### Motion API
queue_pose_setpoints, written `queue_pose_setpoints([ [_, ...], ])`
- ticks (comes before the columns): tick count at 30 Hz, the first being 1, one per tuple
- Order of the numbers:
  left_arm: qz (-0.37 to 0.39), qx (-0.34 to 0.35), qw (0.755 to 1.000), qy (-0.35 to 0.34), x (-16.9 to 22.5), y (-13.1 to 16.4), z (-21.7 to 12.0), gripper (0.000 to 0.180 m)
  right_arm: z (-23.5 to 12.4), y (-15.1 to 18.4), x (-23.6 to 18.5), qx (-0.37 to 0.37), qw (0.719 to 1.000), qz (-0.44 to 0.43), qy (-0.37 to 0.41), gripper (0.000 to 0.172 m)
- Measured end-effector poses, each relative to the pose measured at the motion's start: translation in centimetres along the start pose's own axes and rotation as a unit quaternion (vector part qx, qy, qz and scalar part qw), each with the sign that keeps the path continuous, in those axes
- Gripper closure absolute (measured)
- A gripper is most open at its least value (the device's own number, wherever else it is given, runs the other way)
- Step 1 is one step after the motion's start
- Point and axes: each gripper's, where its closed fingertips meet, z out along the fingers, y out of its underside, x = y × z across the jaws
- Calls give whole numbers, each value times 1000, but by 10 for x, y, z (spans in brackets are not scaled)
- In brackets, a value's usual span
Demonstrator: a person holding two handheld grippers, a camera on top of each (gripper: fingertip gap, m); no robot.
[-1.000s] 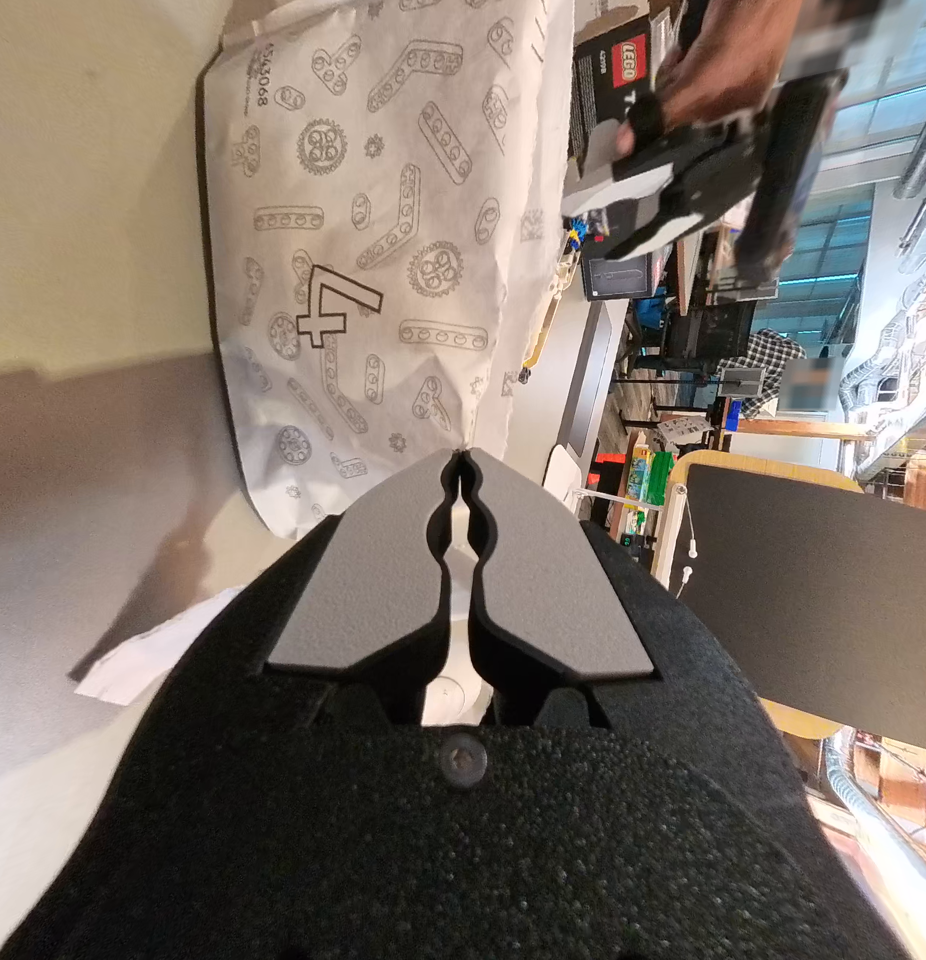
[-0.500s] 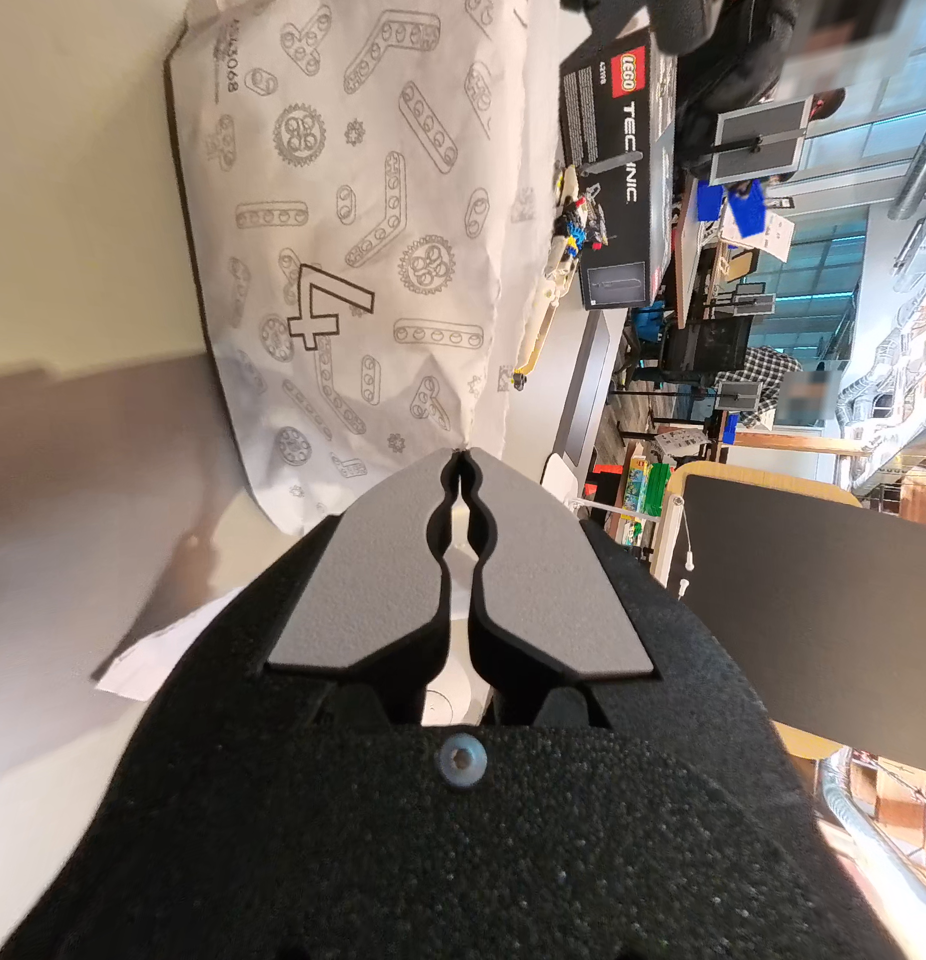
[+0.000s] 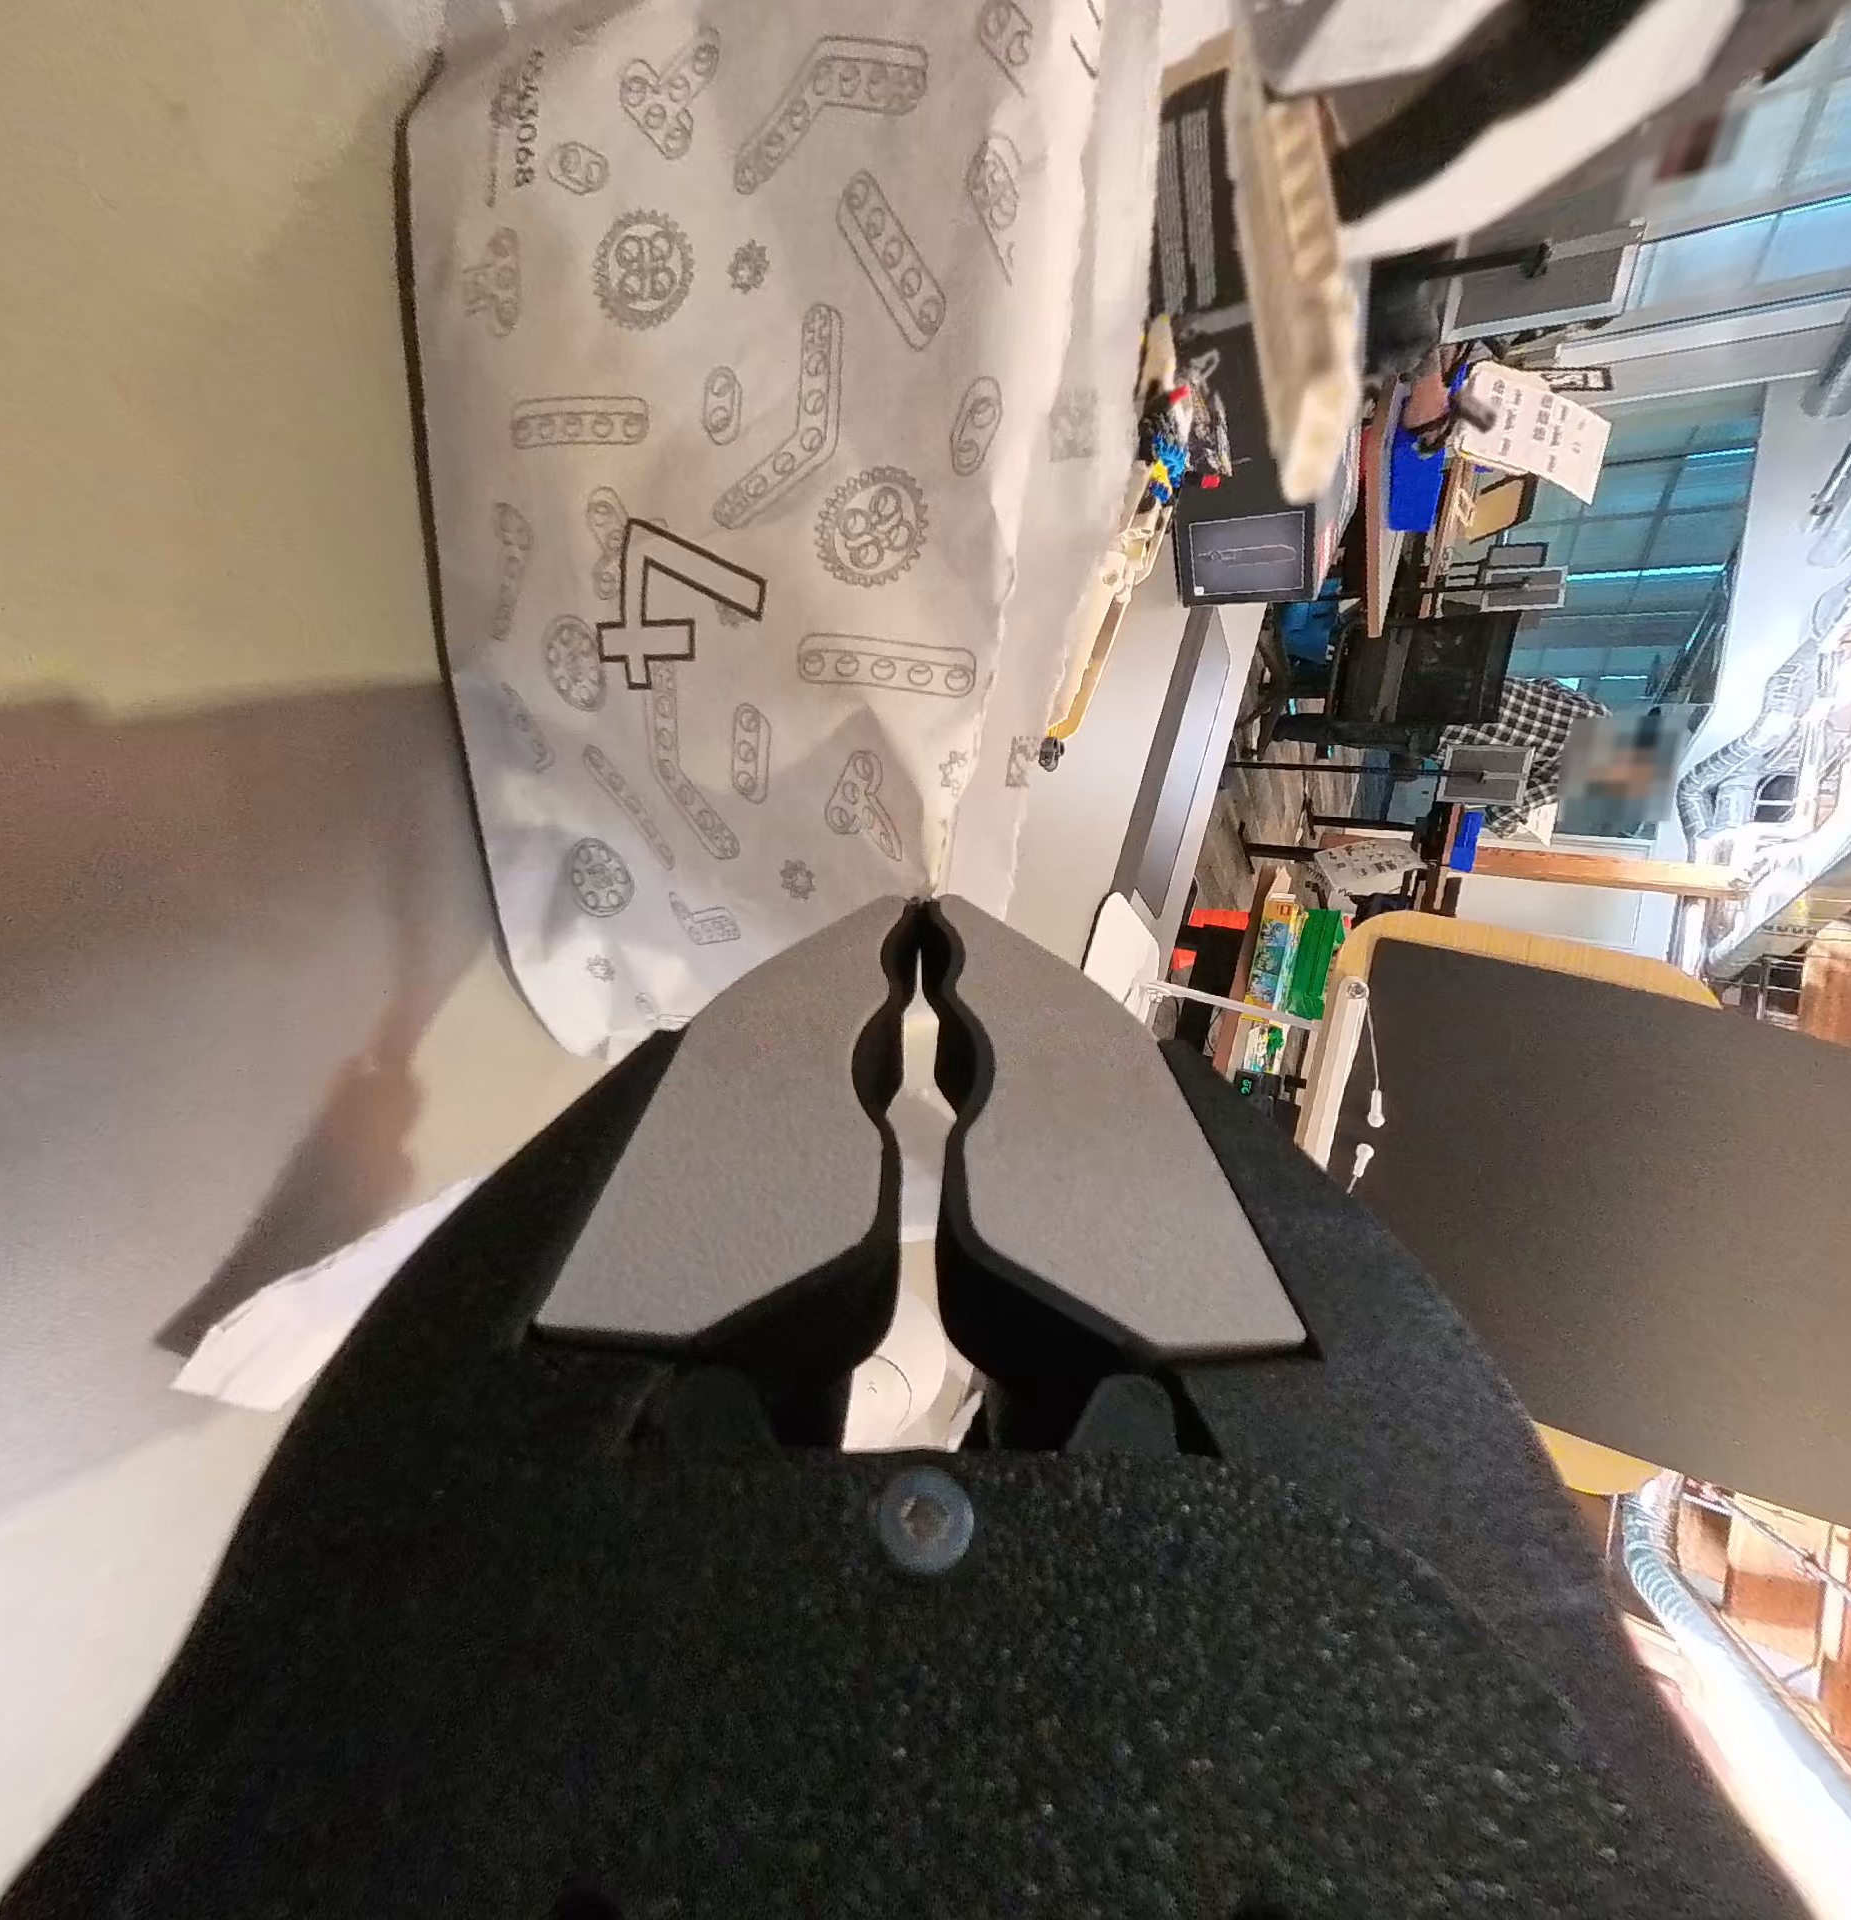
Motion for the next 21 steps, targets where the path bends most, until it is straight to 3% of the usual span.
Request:
queue_pose_setpoints([
  [3,-24,-51,998,19,22,-29,19,153,-1,-1,-1,-5,1000,-6,1,172],
  [8,50,-205,972,-103,5,-28,39,153,-4,-4,-4,-9,1000,-3,5,172],
  [17,108,-293,938,-152,15,-36,55,152,-9,-3,-9,-12,1000,7,5,172],
  [21,96,-290,942,-140,23,-42,63,135,-10,-3,-11,-17,1000,3,7,172],
])
